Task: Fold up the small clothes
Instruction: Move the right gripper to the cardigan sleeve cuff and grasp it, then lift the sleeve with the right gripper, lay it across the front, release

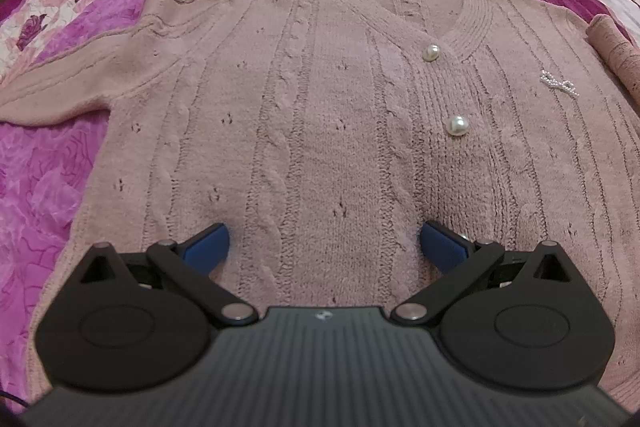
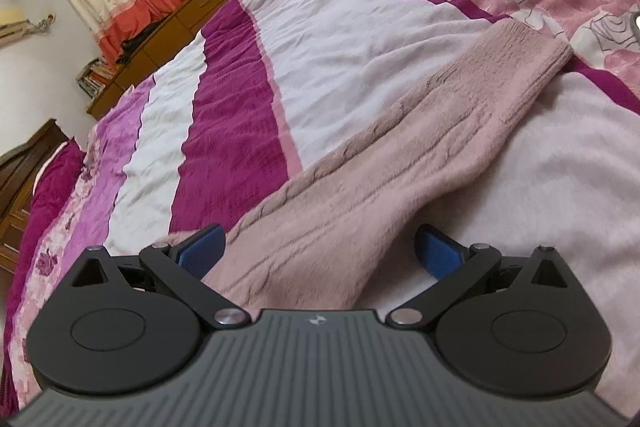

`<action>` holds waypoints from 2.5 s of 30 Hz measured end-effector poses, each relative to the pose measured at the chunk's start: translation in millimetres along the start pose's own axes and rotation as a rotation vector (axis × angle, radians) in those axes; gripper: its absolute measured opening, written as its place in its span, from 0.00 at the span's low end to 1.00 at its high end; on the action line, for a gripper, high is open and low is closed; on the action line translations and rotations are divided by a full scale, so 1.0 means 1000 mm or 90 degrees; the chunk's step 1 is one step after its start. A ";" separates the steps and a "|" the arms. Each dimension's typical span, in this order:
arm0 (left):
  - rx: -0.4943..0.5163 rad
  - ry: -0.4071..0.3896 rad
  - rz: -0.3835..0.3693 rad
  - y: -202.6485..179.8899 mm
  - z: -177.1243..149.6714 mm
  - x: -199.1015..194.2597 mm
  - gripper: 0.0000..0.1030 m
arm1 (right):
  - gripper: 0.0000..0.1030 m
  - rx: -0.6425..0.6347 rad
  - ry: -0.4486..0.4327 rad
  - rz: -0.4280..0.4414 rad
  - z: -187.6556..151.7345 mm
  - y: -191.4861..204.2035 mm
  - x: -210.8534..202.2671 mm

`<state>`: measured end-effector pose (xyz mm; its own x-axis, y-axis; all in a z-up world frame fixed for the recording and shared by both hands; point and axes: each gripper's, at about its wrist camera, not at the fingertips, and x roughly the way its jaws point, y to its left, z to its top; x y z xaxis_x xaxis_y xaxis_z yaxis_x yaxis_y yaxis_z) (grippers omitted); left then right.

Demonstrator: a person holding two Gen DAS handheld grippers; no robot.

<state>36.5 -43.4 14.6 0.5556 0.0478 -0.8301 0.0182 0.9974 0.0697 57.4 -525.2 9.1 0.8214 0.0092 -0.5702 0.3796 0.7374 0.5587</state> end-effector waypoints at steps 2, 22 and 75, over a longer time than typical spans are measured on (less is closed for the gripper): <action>0.000 0.002 0.000 0.000 0.001 0.000 1.00 | 1.00 0.007 -0.012 0.006 0.004 -0.003 0.005; 0.003 -0.014 0.005 -0.002 -0.005 -0.001 1.00 | 0.08 -0.002 -0.133 0.009 0.027 -0.007 -0.035; -0.102 -0.096 -0.010 0.116 0.005 -0.039 1.00 | 0.08 -0.303 -0.039 0.133 -0.180 0.330 -0.035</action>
<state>20.9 69.8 57.4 0.6749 0.0358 -0.7370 -0.0978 0.9943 -0.0413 77.6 -160.1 104.6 0.8875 0.1606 -0.4320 -0.0196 0.9497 0.3126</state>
